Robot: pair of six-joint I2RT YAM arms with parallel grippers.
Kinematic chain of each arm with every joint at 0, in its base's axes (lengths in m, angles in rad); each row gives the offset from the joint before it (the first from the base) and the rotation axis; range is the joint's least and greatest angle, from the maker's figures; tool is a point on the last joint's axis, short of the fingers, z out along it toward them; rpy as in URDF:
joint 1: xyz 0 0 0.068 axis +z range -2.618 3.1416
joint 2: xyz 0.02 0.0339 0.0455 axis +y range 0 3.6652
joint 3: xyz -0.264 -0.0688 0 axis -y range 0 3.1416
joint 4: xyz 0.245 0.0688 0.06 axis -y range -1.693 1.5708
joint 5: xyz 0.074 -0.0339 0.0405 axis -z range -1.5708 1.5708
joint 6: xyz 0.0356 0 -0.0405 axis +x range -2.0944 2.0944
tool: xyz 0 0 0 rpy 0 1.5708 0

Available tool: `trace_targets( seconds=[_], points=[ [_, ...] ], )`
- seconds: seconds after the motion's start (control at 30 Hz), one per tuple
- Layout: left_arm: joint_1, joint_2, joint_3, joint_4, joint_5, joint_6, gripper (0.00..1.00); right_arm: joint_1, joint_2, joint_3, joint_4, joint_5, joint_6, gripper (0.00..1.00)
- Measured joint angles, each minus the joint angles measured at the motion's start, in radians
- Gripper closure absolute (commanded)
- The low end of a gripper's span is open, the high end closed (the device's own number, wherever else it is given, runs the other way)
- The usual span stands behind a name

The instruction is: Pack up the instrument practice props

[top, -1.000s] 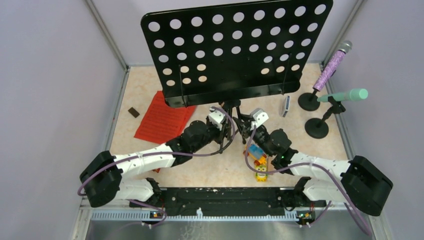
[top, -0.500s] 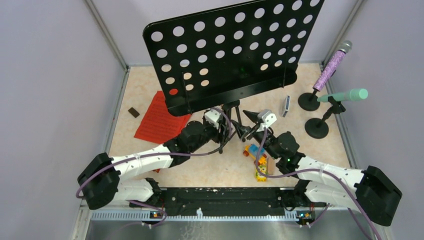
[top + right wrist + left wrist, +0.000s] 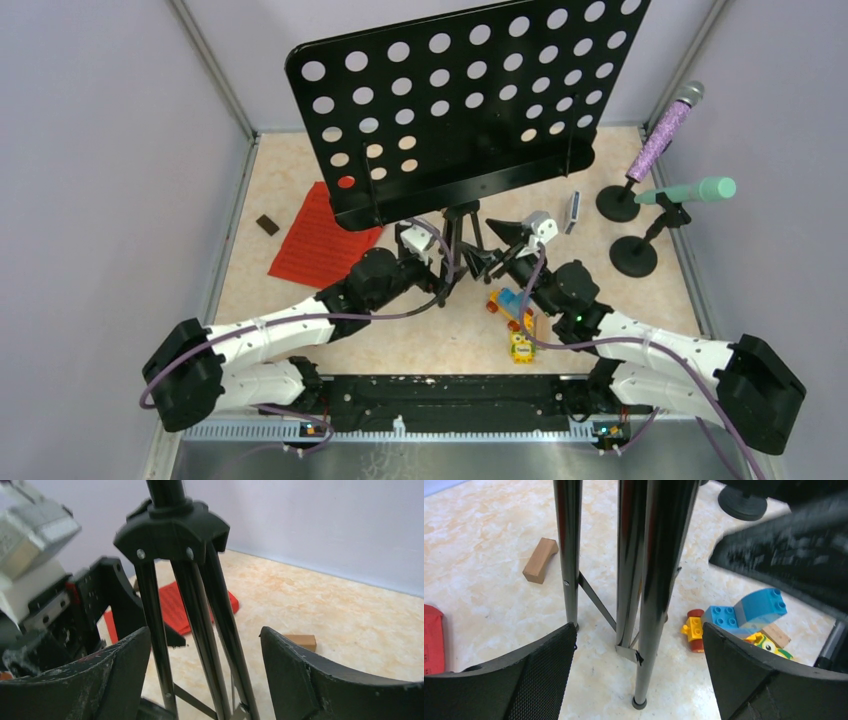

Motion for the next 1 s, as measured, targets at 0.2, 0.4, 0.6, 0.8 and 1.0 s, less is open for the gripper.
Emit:
trace_targets(
  seconds=[0.2, 0.4, 0.6, 0.8, 1.0],
  points=[
    [0.0, -0.053, -0.052, -0.012, 0.07, 0.0, 0.01, 0.0, -0.003, 0.067, -0.037, 0.0, 0.052, 0.19],
    [0.0, -0.11, -0.106, -0.031, 0.143, -0.002, 0.01, 0.0, 0.019, 0.104, -0.031, -0.006, 0.061, 0.18],
    [0.0, -0.13, -0.13, -0.045, 0.154, -0.011, 0.01, 0.0, 0.092, 0.109, -0.018, -0.02, 0.058, 0.17],
    [0.0, -0.092, -0.126, -0.053, 0.16, -0.007, 0.01, 0.007, 0.141, 0.114, 0.012, -0.03, 0.036, 0.17],
    [0.0, -0.038, -0.116, -0.063, 0.19, -0.004, 0.01, 0.02, 0.235, 0.151, 0.074, -0.024, -0.015, 0.16]
  ],
)
